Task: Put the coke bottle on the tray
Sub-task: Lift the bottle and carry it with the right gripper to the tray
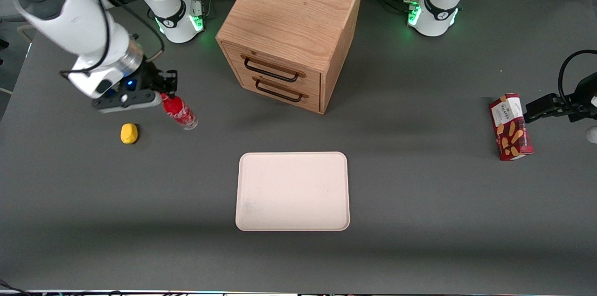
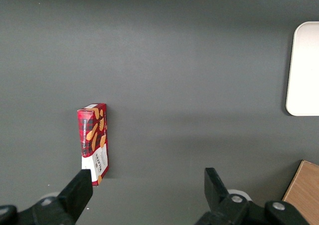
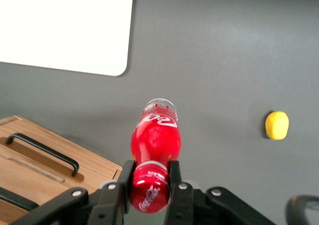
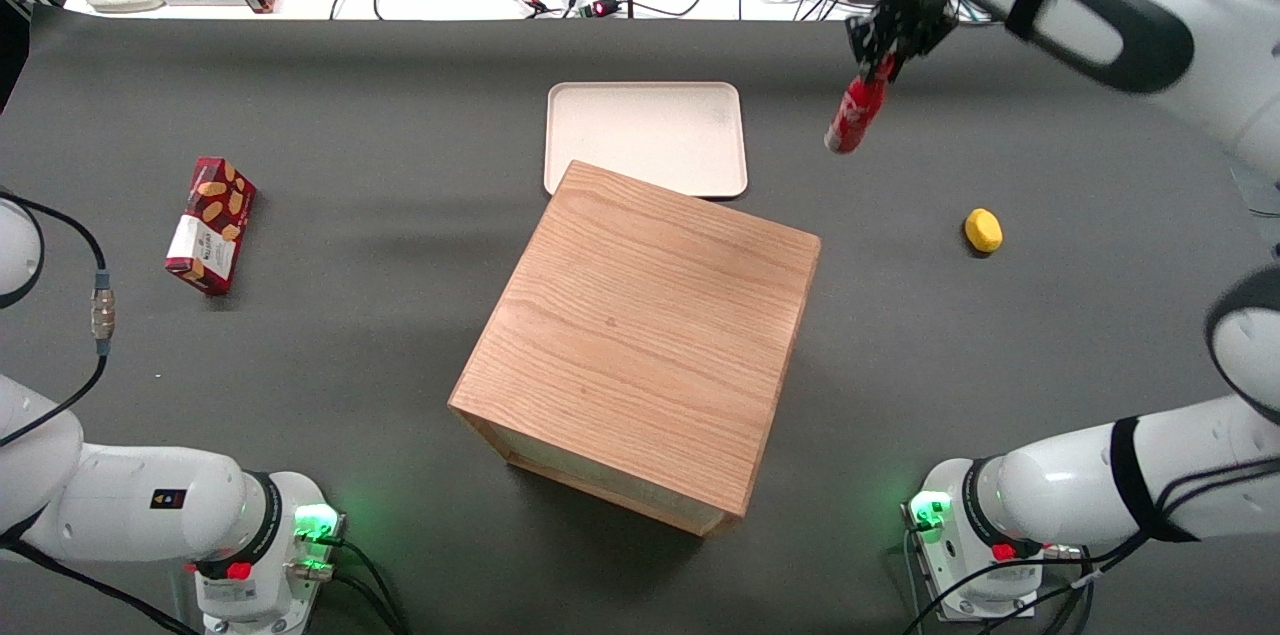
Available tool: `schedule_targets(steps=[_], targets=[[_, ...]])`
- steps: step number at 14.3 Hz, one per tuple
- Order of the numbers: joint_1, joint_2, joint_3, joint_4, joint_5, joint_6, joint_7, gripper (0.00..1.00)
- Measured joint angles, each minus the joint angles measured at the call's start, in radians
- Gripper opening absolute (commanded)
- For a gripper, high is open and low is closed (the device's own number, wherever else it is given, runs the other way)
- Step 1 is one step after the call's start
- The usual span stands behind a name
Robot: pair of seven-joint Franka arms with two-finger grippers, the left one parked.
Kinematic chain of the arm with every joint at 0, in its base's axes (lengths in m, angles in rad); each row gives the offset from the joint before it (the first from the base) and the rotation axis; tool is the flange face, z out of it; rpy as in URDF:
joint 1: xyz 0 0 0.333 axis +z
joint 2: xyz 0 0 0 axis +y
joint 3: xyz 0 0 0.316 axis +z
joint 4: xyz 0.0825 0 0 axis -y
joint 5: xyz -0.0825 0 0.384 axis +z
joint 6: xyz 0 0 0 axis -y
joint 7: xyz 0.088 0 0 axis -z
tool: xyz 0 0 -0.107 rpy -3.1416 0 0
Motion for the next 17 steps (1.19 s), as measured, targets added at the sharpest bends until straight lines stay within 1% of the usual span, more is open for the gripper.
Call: schedule_targets(steps=[3,5,9,12,17], targets=[[-0.001,0.140,-0.001,0.217,-0.021,-0.075,0.000,0.00],[-0.001,0.212,-0.001,0.309,-0.040,-0.091,0.000,0.00],[0.002,0.362,0.008,0.474,-0.046,-0.089,-0.001,0.00],[0.020,0.458,0.028,0.552,-0.075,-0.043,-0.001,0.00],[0.060,0.557,0.047,0.577,-0.081,0.107,0.001,0.00]])
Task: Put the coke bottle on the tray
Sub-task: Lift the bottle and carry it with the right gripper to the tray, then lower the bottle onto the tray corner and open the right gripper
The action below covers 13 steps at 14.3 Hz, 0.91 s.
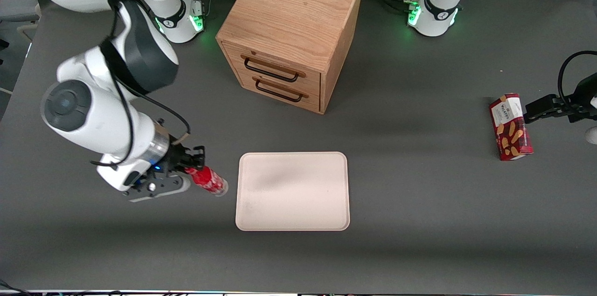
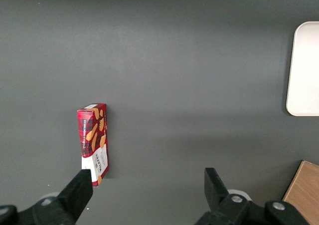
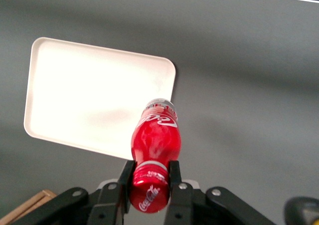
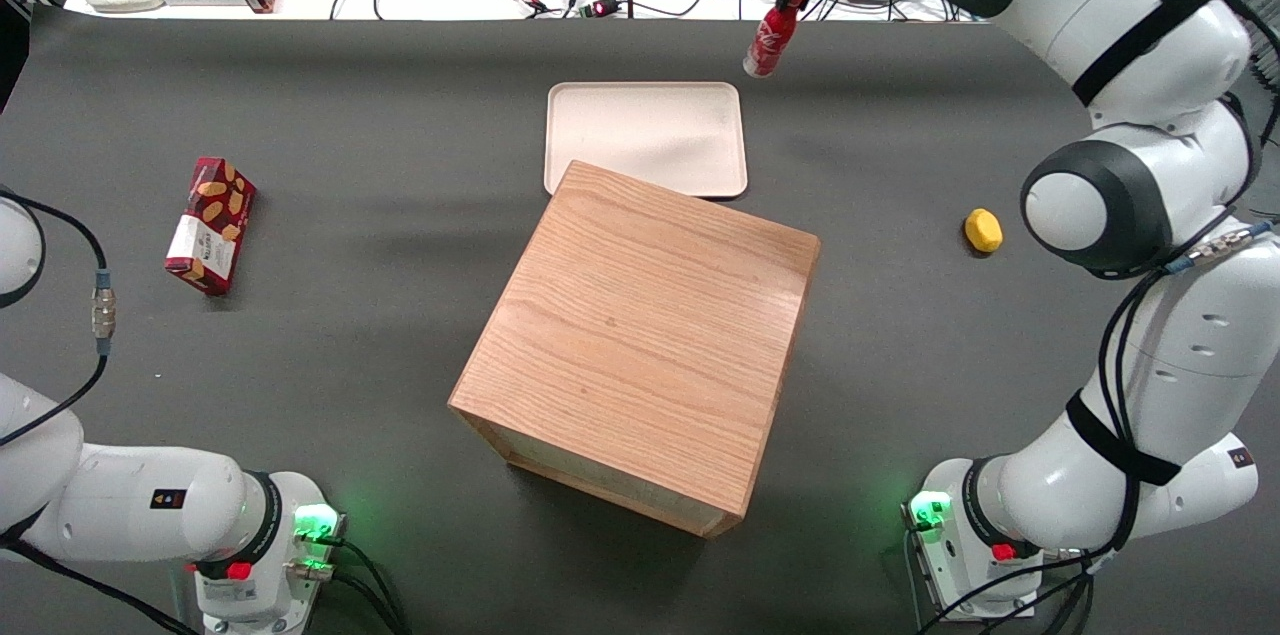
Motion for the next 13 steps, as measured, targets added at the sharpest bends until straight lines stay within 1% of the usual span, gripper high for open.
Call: schedule_targets(steps=[2,6,9,13], targets=[[0.016,0.041,0.001,0.001,-0.012,0.068,0.010,0.00],[0.047,0.139,0.028,0.002,-0.103,0.191,0.032,0.00],[0.051,0.197,0.032,0.003,-0.115,0.250,0.033,0.00],[0.055,0.238,0.034,0.005,-0.118,0.265,0.033,0.00]])
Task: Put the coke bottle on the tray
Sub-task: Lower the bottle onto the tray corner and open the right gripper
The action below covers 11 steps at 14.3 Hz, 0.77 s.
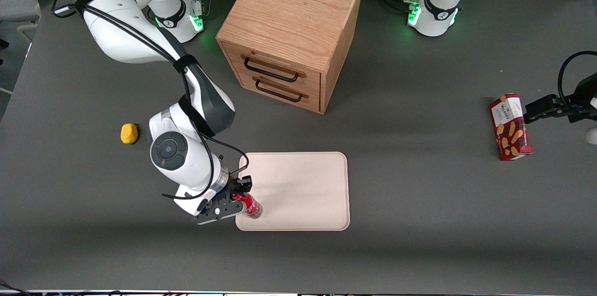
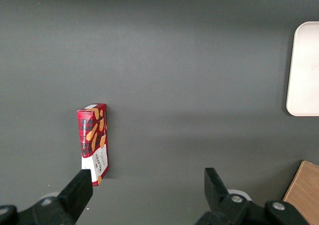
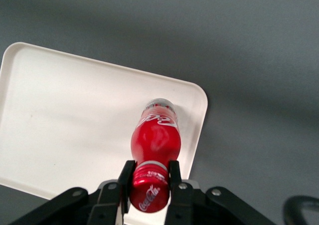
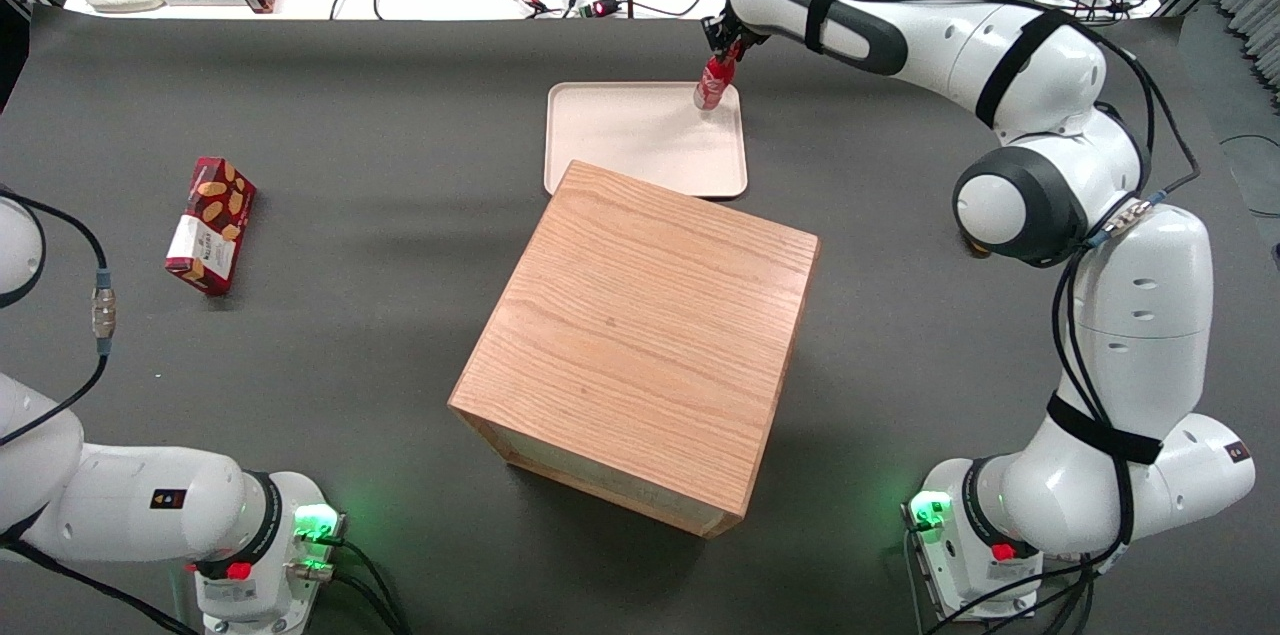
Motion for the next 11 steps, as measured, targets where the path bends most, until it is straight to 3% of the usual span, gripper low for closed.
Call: schedule_targets(steps=[6,11], targets=[[0.000,0.014,0.002,0.000,-0.043,0.017,0.000,0.00],[-0.001,0.019,0.001,-0.005,-0.045,0.017,0.000,0.09]])
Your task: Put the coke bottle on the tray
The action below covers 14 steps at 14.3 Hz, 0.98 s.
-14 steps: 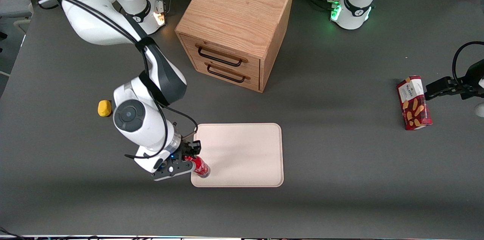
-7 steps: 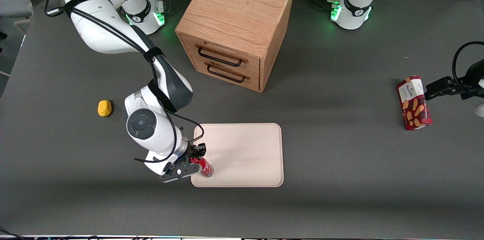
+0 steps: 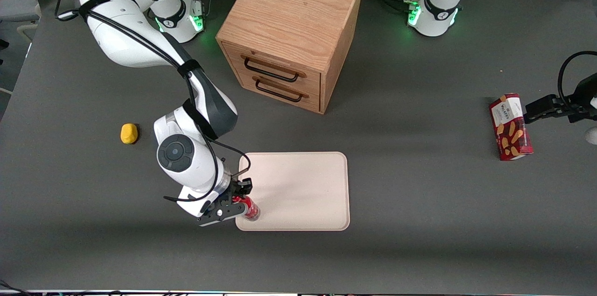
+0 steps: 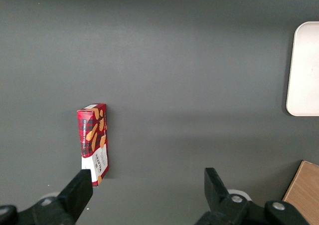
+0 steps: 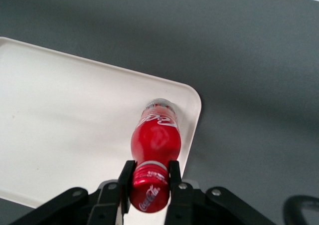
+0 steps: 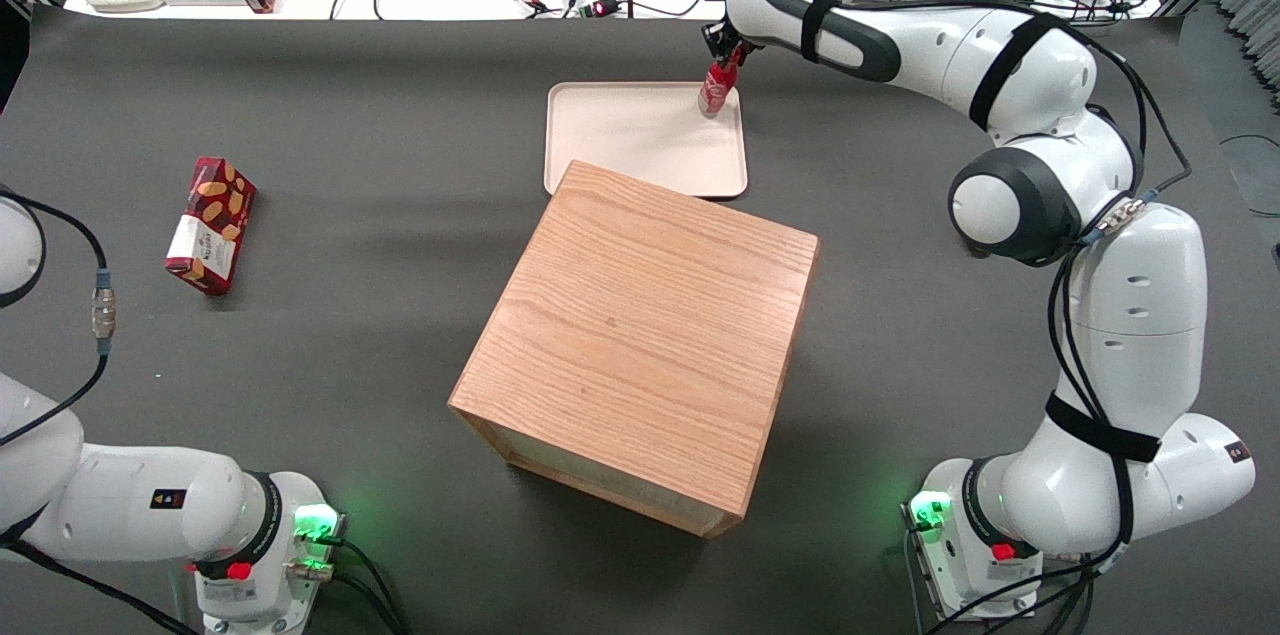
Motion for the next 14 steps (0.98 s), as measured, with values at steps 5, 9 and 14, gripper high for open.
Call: schedule_targets(steps=[5,9,14], targets=[[0.000,0.013,0.000,-0.003,0.000,0.038,0.000,0.91],[-0.001,0.016,0.000,-0.005,-0.001,0.070,0.000,1.00],[-0.001,0.016,0.000,-0.004,-0.002,0.079,0.000,1.00]])
